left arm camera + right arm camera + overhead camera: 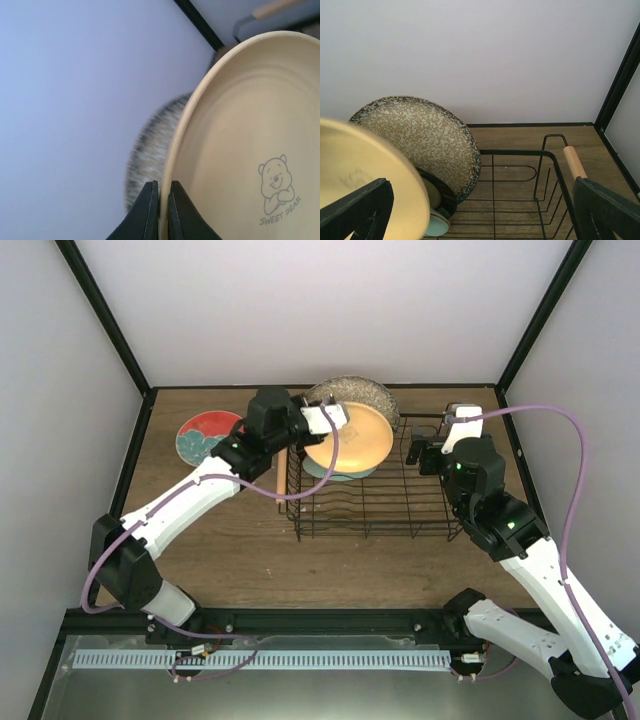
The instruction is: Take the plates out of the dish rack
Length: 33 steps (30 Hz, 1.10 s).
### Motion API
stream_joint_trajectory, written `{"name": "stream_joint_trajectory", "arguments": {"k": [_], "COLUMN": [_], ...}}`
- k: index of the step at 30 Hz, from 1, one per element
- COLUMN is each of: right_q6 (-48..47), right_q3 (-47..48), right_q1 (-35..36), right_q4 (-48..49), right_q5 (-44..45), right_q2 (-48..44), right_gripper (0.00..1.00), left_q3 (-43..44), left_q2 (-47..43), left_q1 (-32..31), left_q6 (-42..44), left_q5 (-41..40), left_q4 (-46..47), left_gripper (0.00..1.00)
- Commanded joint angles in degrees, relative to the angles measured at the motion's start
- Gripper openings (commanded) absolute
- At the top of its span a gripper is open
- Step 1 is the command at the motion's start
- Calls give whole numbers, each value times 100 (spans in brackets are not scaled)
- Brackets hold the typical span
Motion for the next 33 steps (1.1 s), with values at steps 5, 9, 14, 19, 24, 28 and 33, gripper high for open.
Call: {"name": "stream_joint_trajectory", "arguments": {"k": [5,9,14,19,24,28,33], "right_q6": [94,91,102,137,89,-11,-105], "right_q3": [-14,-27,-87,-169,-225,-171,-81], "right_q1": [-40,-44,-45,-39,-44,-45,-43], "right_q4": [60,54,34,23,97,187,218], "right_q5": [-23,-43,-56,-62,-108,-144,-160], "right_q2": [-56,-65,-117,-174,-138,-16,103], "right_gripper": [100,100,100,100,100,100,100], "left_q3": [1094,1444,1461,1560,1524,717,-562], "left_q2": [-243,-184,-263,-144,326,414,618], "left_q1": [413,868,1808,3556,4908,5284,5531], "left_q6": [-1271,-1868,-3123,-5408,-7313,-8236,-9440], "left_q5": [-240,-416,-917,-1181,-36,700,1347], "left_q4": [907,937,1109,608,-421,-570,-360], "left_gripper": [4,4,4,4,4,4,4]}}
